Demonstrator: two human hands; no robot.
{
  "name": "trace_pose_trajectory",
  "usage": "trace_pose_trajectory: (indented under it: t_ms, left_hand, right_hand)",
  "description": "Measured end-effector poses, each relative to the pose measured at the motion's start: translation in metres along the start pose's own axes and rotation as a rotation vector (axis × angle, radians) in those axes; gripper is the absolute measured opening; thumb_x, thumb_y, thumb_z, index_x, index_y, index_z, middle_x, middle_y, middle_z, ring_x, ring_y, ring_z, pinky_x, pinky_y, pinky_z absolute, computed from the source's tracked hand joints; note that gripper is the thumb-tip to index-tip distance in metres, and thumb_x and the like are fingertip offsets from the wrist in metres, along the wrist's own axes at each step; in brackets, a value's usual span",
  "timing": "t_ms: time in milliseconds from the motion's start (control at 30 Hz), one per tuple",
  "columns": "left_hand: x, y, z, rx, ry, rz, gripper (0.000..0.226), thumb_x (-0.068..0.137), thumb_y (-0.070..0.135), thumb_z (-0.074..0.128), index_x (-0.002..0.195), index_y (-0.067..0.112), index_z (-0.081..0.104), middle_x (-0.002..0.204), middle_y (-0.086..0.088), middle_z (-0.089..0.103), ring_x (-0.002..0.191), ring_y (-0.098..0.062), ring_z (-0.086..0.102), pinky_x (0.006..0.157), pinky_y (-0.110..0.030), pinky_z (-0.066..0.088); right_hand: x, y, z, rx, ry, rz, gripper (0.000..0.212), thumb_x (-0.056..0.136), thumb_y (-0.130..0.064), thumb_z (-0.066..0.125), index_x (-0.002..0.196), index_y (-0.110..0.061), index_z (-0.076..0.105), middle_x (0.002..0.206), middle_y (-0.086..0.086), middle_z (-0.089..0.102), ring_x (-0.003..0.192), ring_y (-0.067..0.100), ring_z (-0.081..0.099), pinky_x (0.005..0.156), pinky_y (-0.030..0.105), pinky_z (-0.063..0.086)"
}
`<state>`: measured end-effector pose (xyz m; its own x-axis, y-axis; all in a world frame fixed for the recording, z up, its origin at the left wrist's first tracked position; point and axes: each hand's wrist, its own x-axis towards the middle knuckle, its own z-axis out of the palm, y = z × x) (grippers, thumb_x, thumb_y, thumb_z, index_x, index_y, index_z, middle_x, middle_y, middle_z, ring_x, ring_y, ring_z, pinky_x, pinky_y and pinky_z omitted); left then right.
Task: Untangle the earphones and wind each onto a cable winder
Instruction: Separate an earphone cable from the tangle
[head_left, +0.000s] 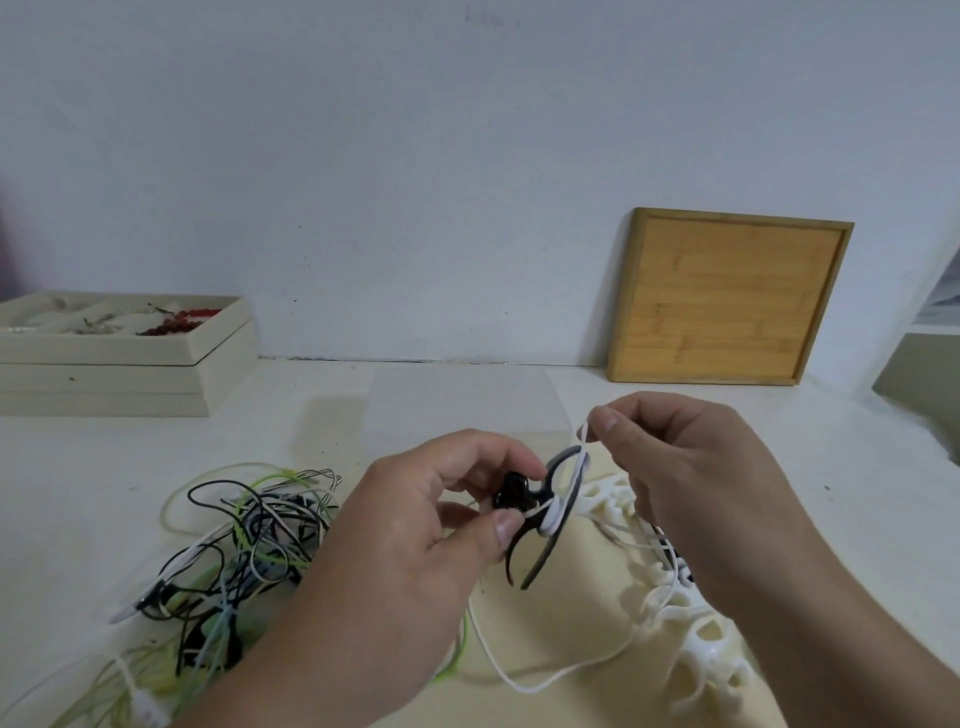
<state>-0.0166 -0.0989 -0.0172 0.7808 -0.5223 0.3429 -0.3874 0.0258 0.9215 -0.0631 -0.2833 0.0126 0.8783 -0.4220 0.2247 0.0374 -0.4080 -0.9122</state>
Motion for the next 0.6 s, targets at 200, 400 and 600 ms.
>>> trace_pose_trajectory:
  t_ms: [200,400,600]
  left_hand:
    - [0.0002,-0.0021,0.0019,-0.096,-0.027,-0.02,0.029,0.074,0.015,0.063,0.093,0.032,0.075,0.088,-0.001,0.069,0.069,-0.018,0.062,0.071,-0.028,0.055]
    - [0.0012,-0.0016,0.0037,-0.12,0.052,0.002,0.031,0.074,0.012,0.063,0.092,0.034,0.075,0.089,-0.002,0.072,0.072,-0.022,0.067,0.069,-0.024,0.057]
    - [-0.002,-0.0008,0.0074,-0.089,-0.076,-0.001,0.028,0.078,0.014,0.064,0.096,0.032,0.074,0.09,0.001,0.069,0.072,-0.019,0.062,0.072,-0.028,0.054]
  right_hand:
    - [-0.0001,0.0019,0.0014,-0.009,0.046,0.014,0.03,0.094,-0.039,0.06,0.073,-0.02,0.07,0.059,0.01,0.032,0.048,0.018,0.028,0.041,0.023,0.024]
    - [0.0007,0.0043,0.0028,-0.012,0.011,0.081,0.042,0.096,-0.039,0.058,0.067,-0.01,0.066,0.058,0.008,0.031,0.044,0.016,0.028,0.04,0.022,0.028]
    - [-0.0024,0.0014,0.0077,-0.075,-0.088,0.07,0.05,0.098,-0.037,0.058,0.056,-0.01,0.054,0.057,0.007,0.023,0.047,0.017,0.018,0.042,0.023,0.019]
